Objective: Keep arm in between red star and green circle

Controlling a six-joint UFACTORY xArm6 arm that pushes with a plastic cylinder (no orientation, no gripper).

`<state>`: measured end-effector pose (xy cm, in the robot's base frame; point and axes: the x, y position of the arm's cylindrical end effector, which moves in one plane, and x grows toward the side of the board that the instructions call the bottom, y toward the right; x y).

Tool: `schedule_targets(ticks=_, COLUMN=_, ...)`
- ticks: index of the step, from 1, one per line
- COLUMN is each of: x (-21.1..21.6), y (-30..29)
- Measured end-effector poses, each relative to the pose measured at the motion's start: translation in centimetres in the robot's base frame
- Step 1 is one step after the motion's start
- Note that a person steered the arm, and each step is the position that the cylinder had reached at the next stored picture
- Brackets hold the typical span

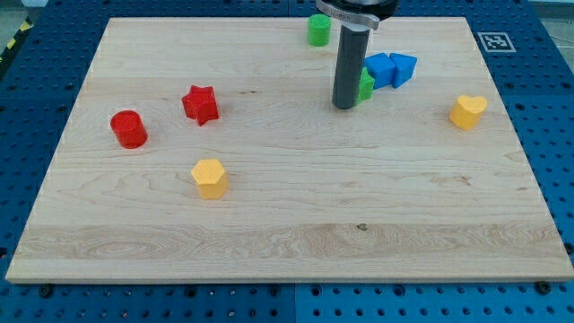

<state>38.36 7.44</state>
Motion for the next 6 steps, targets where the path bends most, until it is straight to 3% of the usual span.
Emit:
schedule_targets(ticks=3, x=3.2, y=2.3)
schedule_targets(ticks=4, x=2.2, y=4.7)
schedule_targets(ticks=6, x=-0.8, y=4.0)
